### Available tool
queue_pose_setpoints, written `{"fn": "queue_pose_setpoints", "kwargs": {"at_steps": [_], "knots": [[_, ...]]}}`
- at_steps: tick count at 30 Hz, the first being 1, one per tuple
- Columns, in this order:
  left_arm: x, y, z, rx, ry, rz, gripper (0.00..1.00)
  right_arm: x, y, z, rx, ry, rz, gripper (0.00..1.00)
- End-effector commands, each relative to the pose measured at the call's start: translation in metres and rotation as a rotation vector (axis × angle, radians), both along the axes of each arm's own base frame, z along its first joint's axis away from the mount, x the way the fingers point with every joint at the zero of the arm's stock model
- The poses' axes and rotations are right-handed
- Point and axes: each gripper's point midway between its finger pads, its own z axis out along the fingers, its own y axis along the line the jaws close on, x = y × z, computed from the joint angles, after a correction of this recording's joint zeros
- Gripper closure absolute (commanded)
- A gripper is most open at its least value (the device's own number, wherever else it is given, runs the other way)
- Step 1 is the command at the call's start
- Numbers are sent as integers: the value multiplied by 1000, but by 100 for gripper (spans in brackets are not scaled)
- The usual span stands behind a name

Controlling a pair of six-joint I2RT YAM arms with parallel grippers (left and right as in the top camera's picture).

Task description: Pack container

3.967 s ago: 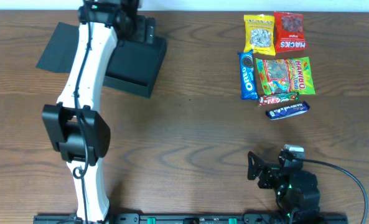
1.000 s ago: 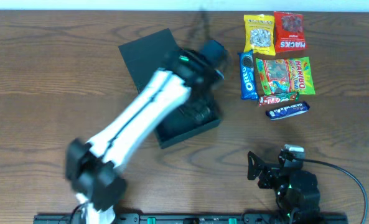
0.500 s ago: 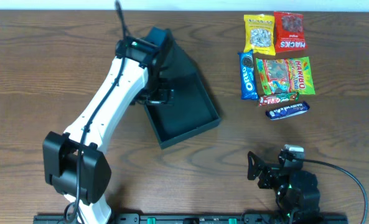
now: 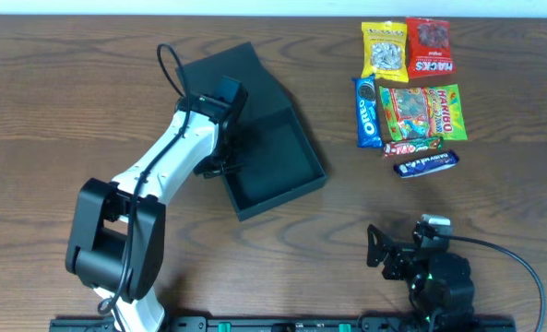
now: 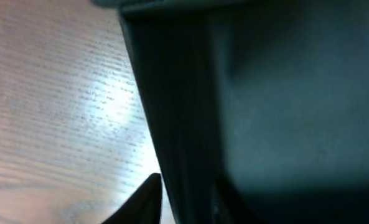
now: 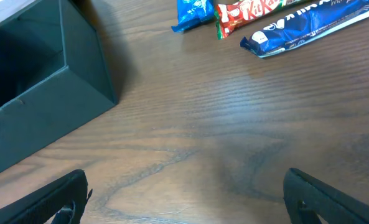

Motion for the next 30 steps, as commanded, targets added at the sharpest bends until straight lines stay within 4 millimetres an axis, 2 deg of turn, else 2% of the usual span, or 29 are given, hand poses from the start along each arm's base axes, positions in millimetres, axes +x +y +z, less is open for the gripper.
{"fn": "queue_pose_setpoints", "kwargs": {"at_steps": [1, 2, 3, 10, 14, 21, 29, 30], "knots": [[2, 12, -6, 62, -21, 10, 82, 1, -4, -3, 4, 4, -27, 1], [4, 12, -8, 65, -29, 6, 92, 1, -4, -3, 4, 4, -27, 1], [5, 12, -9, 62, -36, -4, 94, 1, -4, -3, 4, 4, -27, 1], [27, 4, -8, 59, -132, -217, 94, 1, -4, -3, 4, 4, -27, 1], [33, 9, -7, 92, -154, -216, 94, 1, -4, -3, 4, 4, -27, 1], [50, 2, -3, 92, -229, -332, 94, 1, -4, -3, 4, 4, -27, 1], [57, 0, -1, 97, -259, -395, 94, 1, -4, -3, 4, 4, -27, 1], [57, -1, -1, 96, -260, -394, 91, 1, -4, -3, 4, 4, -27, 1]]}}
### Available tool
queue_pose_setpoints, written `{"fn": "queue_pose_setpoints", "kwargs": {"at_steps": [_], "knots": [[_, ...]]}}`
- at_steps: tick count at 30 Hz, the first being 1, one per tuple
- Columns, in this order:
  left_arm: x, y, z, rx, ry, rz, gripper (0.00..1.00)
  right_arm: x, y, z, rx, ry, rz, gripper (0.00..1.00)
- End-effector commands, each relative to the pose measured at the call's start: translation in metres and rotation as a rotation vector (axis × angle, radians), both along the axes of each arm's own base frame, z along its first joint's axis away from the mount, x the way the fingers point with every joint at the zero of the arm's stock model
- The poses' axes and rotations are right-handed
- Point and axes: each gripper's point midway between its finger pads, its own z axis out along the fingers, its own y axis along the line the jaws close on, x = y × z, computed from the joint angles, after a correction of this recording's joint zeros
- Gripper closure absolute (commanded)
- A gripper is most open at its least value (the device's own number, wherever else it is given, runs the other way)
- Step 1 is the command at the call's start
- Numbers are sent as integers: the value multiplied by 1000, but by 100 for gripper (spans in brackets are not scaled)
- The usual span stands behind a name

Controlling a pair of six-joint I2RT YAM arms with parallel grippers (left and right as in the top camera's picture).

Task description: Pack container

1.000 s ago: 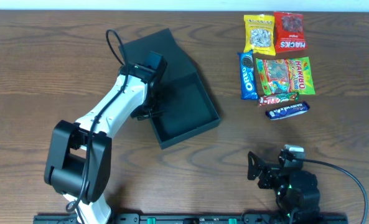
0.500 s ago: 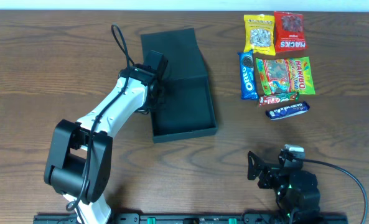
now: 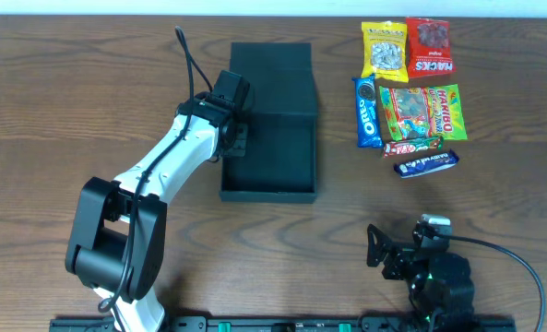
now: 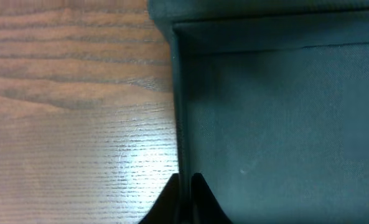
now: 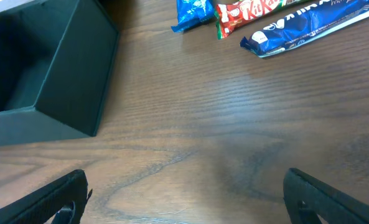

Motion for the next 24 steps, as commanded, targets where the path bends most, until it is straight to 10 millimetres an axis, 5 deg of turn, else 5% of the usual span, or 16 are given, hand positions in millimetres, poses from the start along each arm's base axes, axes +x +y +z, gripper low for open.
{"fn": "queue_pose_setpoints", "kwargs": {"at_steps": [1, 2, 11, 19, 24], "knots": [[0, 4, -3, 33, -2, -36, 57, 1, -4, -3, 4, 4, -27, 1], [0, 3, -3, 31, -1, -34, 41, 1, -4, -3, 4, 4, -27, 1], [-8, -15, 11, -115, 57, 102, 30, 1, -4, -3, 4, 4, -27, 1], [2, -21, 119, -207, -139, 63, 31, 1, -4, -3, 4, 4, -27, 1], [-21, -12, 191, -246, -299, -5, 30, 1, -4, -3, 4, 4, -27, 1]]}}
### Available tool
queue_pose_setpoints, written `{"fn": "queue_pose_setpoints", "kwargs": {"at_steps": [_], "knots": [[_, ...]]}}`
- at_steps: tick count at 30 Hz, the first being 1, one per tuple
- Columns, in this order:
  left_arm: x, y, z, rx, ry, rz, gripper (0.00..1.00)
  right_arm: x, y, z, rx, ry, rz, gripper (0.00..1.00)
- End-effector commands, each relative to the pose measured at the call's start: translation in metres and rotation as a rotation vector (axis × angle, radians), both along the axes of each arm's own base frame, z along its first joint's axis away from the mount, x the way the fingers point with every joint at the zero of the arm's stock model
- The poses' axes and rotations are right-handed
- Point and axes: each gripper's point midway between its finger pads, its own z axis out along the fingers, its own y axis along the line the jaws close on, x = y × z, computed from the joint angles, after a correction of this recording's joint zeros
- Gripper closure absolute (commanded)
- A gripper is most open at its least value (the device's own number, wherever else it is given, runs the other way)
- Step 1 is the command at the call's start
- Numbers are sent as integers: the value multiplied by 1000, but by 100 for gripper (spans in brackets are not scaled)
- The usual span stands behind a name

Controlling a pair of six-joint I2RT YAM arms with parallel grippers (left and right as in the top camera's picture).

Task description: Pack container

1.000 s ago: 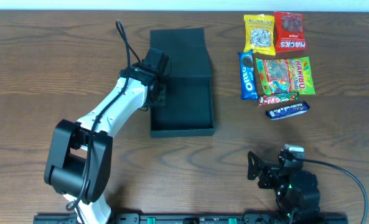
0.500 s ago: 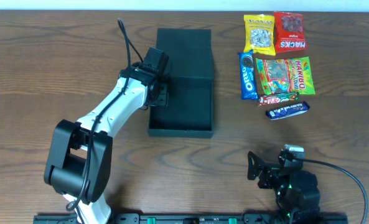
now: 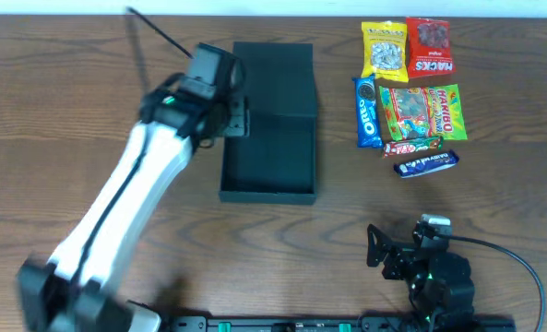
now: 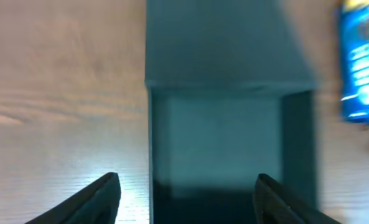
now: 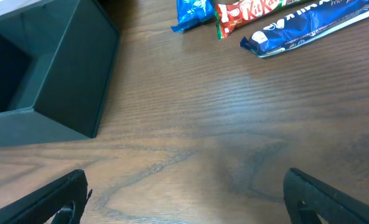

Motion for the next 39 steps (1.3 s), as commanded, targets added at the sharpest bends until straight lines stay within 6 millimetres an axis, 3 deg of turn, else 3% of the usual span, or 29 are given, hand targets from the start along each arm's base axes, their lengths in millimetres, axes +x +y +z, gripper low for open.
{"fn": "queue_pose_setpoints", "kwargs": {"at_steps": [1, 5, 12, 21, 28, 31, 35, 39], "knots": [[-19, 6, 39, -5, -78, -43, 30, 1, -4, -3, 4, 4, -27, 1], [-51, 22, 59, 10, -86, -36, 31, 1, -4, -3, 4, 4, -27, 1], [-94, 41, 74, 22, -65, -35, 31, 1, -4, -3, 4, 4, -26, 1], [-120, 50, 94, 19, -125, -62, 30, 1, -4, -3, 4, 4, -27, 1], [-134, 56, 87, 49, -80, -86, 30, 2, -4, -1, 14, -3, -31, 1], [-136, 56, 85, 64, -72, -104, 30, 11, 8, 19, 215, -47, -79, 1], [-135, 56, 86, 78, -85, -127, 28, -5, 57, 32, 660, 112, 9, 1], [-135, 56, 86, 80, -84, -130, 26, -8, 63, 34, 782, 177, -27, 1]]}}
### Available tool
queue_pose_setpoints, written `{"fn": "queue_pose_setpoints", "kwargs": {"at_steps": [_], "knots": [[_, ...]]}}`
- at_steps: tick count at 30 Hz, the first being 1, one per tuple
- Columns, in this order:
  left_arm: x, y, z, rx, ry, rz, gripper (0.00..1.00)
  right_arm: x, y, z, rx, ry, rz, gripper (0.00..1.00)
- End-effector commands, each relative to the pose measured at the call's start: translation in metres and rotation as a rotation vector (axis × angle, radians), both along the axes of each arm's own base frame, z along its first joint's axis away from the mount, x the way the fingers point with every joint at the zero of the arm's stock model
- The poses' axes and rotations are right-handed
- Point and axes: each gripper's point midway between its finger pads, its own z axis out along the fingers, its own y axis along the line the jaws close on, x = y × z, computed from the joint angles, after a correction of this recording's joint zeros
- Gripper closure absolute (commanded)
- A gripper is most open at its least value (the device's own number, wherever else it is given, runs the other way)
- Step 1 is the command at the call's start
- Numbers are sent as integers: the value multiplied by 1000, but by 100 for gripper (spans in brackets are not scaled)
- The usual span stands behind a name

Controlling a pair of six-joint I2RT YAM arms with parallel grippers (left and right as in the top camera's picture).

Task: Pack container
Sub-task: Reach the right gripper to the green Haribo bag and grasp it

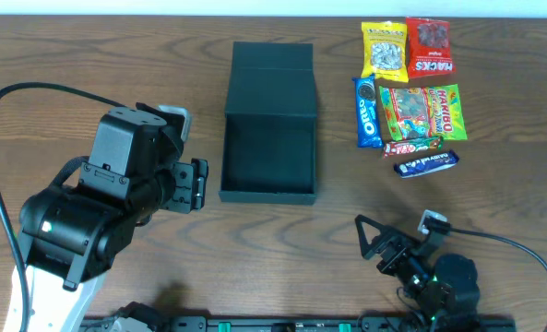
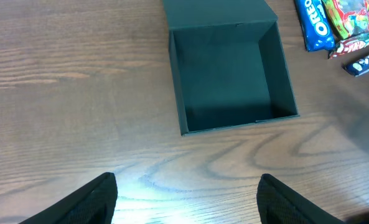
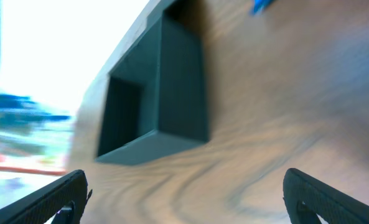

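An open, empty black box (image 1: 267, 195) stands square at mid-table, its lid (image 1: 271, 83) folded back behind it. Right of it lie a yellow bag (image 1: 384, 48), a red bag (image 1: 429, 46), an Oreo pack (image 1: 367, 111), a Haribo bag (image 1: 422, 112), a KitKat (image 1: 411, 146) and a blue bar (image 1: 425, 163). My left gripper (image 1: 196, 184) hangs open, high and left of the box (image 2: 237, 123), holding nothing (image 2: 187, 199). My right gripper (image 1: 388, 244) is open near the front edge, right of the box (image 3: 178, 81); its view is blurred.
The left wrist view shows the Oreo pack (image 2: 315, 25), the KitKat (image 2: 352, 46) and the blue bar (image 2: 364, 62) at its right edge. Bare wooden table (image 1: 89, 55) lies left of and in front of the box. A cable (image 1: 522, 254) trails from the right arm.
My left gripper, open over the box's left rear corner, now sits higher and back to the left front of the box. The right gripper has tilted and shifted; its view is blurred. The box stayed put.
The box first lay skewed with my left gripper shut on its left wall. Then it stood square to the table, still gripped. Then the gripper was open above it, and now it is drawn back. The snacks have not moved.
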Motion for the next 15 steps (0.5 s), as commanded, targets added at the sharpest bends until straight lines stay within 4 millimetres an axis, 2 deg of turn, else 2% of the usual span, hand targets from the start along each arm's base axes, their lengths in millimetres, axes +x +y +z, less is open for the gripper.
{"fn": "queue_pose_setpoints", "kwargs": {"at_steps": [1, 4, 5, 7, 9, 11, 15], "knots": [[0, 2, 4, 16, -21, -13, 26, -7, 12, 0, 181, 104, 5, 1], [3, 1, 6, 14, -34, -15, 24, -3, 8, 2, 167, 84, -22, 1], [4, 0, 7, 14, -42, -18, 23, 0, 7, 8, 154, 46, -19, 1], [7, 0, 9, 15, -58, -23, 21, 7, 8, 27, 128, -68, 5, 1], [11, -1, 12, 15, -78, -25, 16, 18, 6, 56, 117, -207, -2, 1], [15, -2, 13, 10, -90, -24, 11, 28, -8, 66, 81, -238, -77, 1], [20, -5, 12, 10, -91, -24, 4, 53, -39, 86, -138, -234, -161, 1]]}}
